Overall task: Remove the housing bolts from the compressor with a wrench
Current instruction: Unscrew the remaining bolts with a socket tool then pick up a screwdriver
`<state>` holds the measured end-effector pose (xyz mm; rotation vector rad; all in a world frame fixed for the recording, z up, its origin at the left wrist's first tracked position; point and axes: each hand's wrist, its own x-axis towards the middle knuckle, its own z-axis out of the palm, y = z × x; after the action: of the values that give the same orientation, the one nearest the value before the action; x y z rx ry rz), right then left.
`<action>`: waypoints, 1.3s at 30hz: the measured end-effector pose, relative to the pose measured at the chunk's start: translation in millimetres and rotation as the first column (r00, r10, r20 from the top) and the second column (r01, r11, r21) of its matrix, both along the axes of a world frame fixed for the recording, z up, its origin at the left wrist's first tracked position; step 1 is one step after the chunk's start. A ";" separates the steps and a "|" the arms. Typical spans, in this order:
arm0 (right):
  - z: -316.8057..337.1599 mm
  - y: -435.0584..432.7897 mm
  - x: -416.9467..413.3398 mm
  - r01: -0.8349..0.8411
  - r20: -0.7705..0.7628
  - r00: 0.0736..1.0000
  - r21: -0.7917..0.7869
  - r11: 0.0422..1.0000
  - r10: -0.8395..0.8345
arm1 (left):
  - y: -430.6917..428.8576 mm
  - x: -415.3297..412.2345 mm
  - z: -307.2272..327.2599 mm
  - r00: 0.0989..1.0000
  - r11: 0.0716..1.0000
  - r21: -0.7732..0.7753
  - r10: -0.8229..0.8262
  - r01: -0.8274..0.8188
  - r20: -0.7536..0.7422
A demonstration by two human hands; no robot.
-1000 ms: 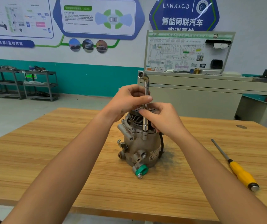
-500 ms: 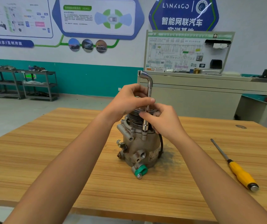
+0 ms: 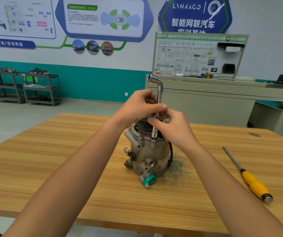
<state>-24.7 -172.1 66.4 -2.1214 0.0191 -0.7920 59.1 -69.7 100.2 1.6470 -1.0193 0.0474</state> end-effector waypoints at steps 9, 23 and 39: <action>0.0 -0.6 -2.3 -0.015 -0.005 1.000 0.059 0.998 0.016 | 16.6 -3.7 5.6 0.974 0.981 -0.009 -0.192 0.193 -0.123; 1.5 -3.4 -1.3 0.037 0.000 0.999 0.021 0.999 -0.037 | 12.6 -9.8 9.9 0.988 0.996 -0.007 -0.093 0.093 -0.125; 2.3 -2.3 -2.9 0.109 0.031 0.994 -0.076 0.991 -0.107 | 6.2 -18.5 10.1 0.998 0.996 -0.079 -0.039 0.035 -0.052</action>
<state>-27.6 -174.4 68.7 -2.1977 0.0914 -0.8978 40.6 -63.5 110.3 1.5501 -0.9951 0.0177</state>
